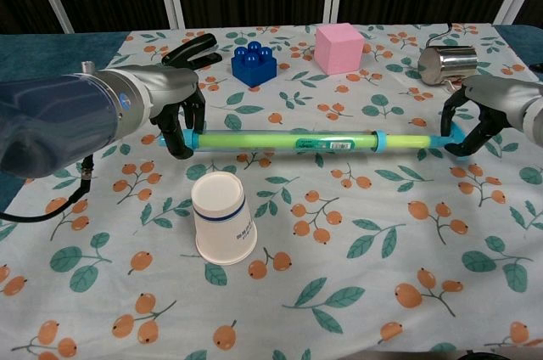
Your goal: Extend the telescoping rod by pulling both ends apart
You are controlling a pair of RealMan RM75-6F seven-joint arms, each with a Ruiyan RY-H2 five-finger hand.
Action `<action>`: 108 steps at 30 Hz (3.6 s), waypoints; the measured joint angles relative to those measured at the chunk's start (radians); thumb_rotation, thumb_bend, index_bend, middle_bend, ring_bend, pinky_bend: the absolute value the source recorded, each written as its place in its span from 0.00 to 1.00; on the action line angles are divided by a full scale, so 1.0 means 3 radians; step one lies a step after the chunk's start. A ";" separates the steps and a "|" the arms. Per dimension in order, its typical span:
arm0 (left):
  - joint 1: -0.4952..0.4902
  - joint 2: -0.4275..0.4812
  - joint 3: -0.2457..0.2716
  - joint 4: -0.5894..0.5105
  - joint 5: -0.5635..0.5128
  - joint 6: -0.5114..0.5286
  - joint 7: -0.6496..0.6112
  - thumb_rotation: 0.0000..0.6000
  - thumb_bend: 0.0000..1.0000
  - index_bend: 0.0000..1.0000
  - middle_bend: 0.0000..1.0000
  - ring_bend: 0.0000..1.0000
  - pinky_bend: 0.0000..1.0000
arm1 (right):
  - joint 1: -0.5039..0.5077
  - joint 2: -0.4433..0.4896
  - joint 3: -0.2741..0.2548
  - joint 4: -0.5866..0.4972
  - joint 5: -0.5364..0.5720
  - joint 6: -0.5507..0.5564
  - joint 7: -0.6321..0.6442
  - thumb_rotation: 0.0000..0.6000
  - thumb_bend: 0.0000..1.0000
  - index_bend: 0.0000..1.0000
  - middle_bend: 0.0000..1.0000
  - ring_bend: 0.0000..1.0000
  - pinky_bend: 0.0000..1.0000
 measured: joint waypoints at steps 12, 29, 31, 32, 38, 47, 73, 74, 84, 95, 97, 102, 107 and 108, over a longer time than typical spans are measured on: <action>-0.0010 0.0001 -0.0002 -0.0043 0.0027 0.0037 -0.0004 1.00 0.37 0.58 0.31 0.18 0.33 | -0.0001 0.0032 0.0010 -0.0034 -0.0014 0.0008 -0.0003 1.00 0.39 0.64 0.15 0.05 0.18; -0.0010 0.0038 -0.0001 -0.0056 0.0021 0.0025 -0.0007 1.00 0.37 0.59 0.31 0.18 0.33 | -0.0001 0.0015 0.0006 -0.0057 0.0002 0.0039 -0.0024 1.00 0.39 0.64 0.15 0.05 0.18; -0.0010 0.0037 -0.0003 -0.0053 0.0019 0.0021 -0.0012 1.00 0.37 0.59 0.31 0.18 0.33 | 0.0000 0.0012 0.0004 -0.0054 0.0000 0.0040 -0.0027 1.00 0.39 0.64 0.15 0.05 0.18; -0.0011 0.0037 -0.0002 -0.0051 0.0018 0.0018 -0.0014 1.00 0.37 0.59 0.32 0.18 0.33 | 0.0000 0.0010 0.0004 -0.0053 0.0003 0.0039 -0.0028 1.00 0.39 0.64 0.15 0.05 0.18; 0.0001 0.0067 0.0021 -0.0060 0.0014 0.0016 -0.0008 1.00 0.37 0.59 0.32 0.18 0.33 | -0.0001 0.0017 0.0008 -0.0026 0.0008 0.0038 -0.0030 1.00 0.39 0.64 0.15 0.05 0.18; 0.0098 0.0289 0.0079 -0.0174 0.0039 0.0023 -0.0037 1.00 0.37 0.60 0.33 0.18 0.33 | -0.0027 0.0135 0.0040 0.0014 0.0028 0.0029 -0.0006 1.00 0.39 0.64 0.15 0.05 0.18; 0.0519 0.1086 0.0392 -0.0393 0.0202 -0.0270 -0.0427 1.00 0.37 0.59 0.33 0.18 0.32 | -0.0180 0.0575 0.0072 0.0139 0.0062 0.0033 0.0057 1.00 0.39 0.64 0.15 0.05 0.18; 0.0523 0.1098 0.0407 -0.0391 0.0213 -0.0286 -0.0435 1.00 0.37 0.59 0.33 0.18 0.31 | -0.0185 0.0582 0.0067 0.0152 0.0058 0.0030 0.0059 1.00 0.39 0.64 0.15 0.05 0.18; 0.0518 0.1117 0.0439 -0.0365 0.0252 -0.0371 -0.0500 1.00 0.20 0.23 0.10 0.07 0.15 | -0.0213 0.0617 0.0033 0.0178 0.0117 -0.0067 0.0046 1.00 0.22 0.17 0.02 0.02 0.18; 0.0556 0.1258 0.0448 -0.0501 0.0357 -0.0448 -0.0683 1.00 0.10 0.00 0.03 0.02 0.09 | -0.0217 0.0691 0.0039 0.0047 0.0112 -0.0050 0.0062 1.00 0.13 0.00 0.00 0.02 0.18; 0.0598 0.1303 0.0459 -0.0546 0.0440 -0.0436 -0.0760 1.00 0.10 0.00 0.03 0.02 0.09 | -0.0247 0.0728 0.0030 0.0013 0.0038 -0.0022 0.0103 1.00 0.13 0.00 0.00 0.01 0.18; 0.0809 0.1457 0.0567 -0.0705 0.0883 -0.0341 -0.1063 1.00 0.10 0.00 0.03 0.02 0.09 | -0.0401 0.0873 -0.0059 -0.0110 -0.0318 0.0088 0.0303 1.00 0.12 0.00 0.00 0.01 0.18; 0.1179 0.1635 0.0870 -0.0781 0.1756 -0.0126 -0.1494 1.00 0.10 0.00 0.02 0.02 0.08 | -0.0688 0.1077 -0.0251 -0.0254 -0.0980 0.0314 0.0704 1.00 0.06 0.00 0.00 0.00 0.16; 0.1264 0.1667 0.0946 -0.0780 0.1940 -0.0074 -0.1586 1.00 0.10 0.00 0.01 0.01 0.08 | -0.0779 0.1136 -0.0315 -0.0289 -0.1178 0.0389 0.0836 1.00 0.05 0.00 0.00 0.00 0.15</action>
